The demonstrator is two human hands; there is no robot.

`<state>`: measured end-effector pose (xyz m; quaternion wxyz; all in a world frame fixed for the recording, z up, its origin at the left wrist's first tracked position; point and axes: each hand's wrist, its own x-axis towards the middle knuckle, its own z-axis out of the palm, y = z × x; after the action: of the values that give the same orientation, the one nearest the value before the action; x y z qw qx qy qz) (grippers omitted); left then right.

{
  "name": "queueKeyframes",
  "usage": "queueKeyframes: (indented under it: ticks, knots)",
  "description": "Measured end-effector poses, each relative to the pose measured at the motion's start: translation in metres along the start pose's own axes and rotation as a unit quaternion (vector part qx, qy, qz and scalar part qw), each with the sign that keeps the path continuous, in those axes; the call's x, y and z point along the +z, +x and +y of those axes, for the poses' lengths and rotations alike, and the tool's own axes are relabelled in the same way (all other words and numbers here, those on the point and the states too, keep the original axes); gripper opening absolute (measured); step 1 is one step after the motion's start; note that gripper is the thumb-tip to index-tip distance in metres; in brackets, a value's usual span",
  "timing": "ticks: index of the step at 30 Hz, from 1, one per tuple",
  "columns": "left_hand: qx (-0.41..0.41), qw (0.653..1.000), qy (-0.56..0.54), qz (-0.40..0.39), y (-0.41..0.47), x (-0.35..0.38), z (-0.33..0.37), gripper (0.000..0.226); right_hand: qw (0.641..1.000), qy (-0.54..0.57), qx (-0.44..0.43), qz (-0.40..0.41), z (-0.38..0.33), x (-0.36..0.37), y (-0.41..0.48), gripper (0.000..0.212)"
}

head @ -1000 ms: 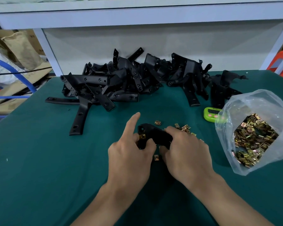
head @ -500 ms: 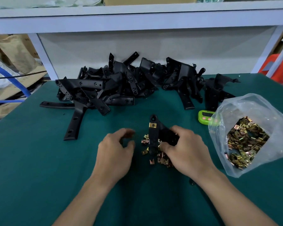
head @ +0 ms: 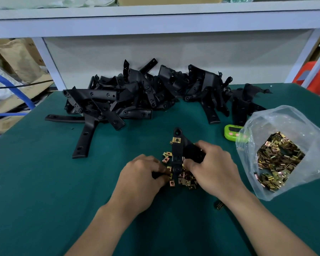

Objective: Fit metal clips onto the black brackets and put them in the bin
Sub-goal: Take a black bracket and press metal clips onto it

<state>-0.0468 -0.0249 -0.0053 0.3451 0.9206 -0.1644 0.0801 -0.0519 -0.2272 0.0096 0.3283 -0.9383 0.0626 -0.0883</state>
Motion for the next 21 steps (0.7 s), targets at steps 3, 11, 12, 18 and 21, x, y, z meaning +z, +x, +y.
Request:
queueKeyframes:
  ticks: [3, 11, 12, 18, 21]
  knots:
    - [0.016, 0.999, 0.031, 0.019, -0.002, 0.005, 0.003, 0.004, 1.000, 0.002, -0.001, 0.002, -0.001, 0.000, 0.001, 0.018]
    - [-0.152, 0.935, -0.276, 0.164, 0.004, -0.004, 0.016, 0.023, 1.000, -0.013, -0.015, 0.009, -0.002, 0.001, -0.001, 0.018]
    - [-0.158, 0.918, -0.325, 0.161, 0.004, -0.008, 0.017, 0.025, 1.000, -0.019, -0.020, 0.012, -0.002, 0.002, -0.001, 0.018]
    - [-0.140, 0.865, -0.449, 0.176, 0.005, -0.017, 0.018, 0.012, 0.999, -0.036, -0.035, 0.011, -0.004, 0.004, -0.004, 0.022]
    - [-0.159, 0.870, -0.436, 0.167, 0.005, -0.015, 0.016, 0.014, 0.998, -0.043, -0.039, 0.015, -0.004, 0.006, -0.006, 0.022]
